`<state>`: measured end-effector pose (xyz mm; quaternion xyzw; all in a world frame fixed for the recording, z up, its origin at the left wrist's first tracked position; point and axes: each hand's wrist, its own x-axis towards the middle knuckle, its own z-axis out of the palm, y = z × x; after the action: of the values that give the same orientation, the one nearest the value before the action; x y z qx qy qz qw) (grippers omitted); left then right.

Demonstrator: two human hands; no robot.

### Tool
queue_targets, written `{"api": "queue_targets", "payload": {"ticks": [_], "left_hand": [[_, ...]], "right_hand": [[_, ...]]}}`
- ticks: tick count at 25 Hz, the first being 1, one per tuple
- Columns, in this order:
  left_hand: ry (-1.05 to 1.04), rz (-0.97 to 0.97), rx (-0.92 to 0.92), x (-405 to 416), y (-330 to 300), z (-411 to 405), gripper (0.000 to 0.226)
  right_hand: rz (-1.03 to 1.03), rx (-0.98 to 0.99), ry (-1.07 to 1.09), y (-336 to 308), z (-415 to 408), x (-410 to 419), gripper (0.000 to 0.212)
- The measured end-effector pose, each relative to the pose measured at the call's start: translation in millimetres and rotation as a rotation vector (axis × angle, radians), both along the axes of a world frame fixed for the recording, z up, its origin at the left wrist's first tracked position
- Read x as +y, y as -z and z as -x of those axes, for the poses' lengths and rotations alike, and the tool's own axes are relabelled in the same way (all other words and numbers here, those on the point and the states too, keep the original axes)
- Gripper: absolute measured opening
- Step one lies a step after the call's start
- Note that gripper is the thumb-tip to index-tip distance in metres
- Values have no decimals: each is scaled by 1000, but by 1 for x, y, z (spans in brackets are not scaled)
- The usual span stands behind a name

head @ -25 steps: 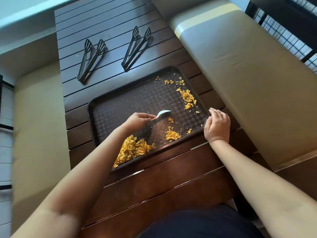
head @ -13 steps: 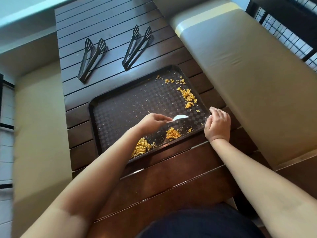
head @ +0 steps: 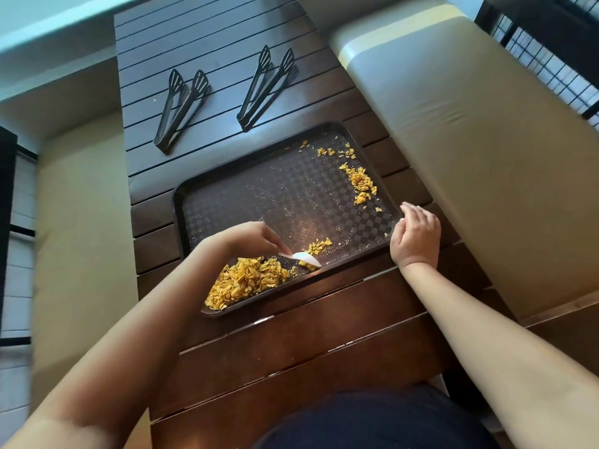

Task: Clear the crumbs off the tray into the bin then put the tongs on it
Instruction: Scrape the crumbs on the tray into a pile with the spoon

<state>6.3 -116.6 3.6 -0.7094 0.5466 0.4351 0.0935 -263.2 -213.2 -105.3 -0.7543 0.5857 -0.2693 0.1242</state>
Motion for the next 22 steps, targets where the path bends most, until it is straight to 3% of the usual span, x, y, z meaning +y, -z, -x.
{"api": "queue_targets", "payload": {"ticks": [4,7,16,22], "left_hand": [[-230,114,187,0,3,2,26],[-368,202,224,-12,14,16,27],[-95,1,209,-1,14,20,28],[-317,207,228,-18,17,38,27]], "right_hand": [[-6,4,1,0,0,1,48],[-16,6,-2,0,-1,1,49],[-20,7,4,-1,0,2,49],[-27,12,-1,-3,-1,3,51]]}}
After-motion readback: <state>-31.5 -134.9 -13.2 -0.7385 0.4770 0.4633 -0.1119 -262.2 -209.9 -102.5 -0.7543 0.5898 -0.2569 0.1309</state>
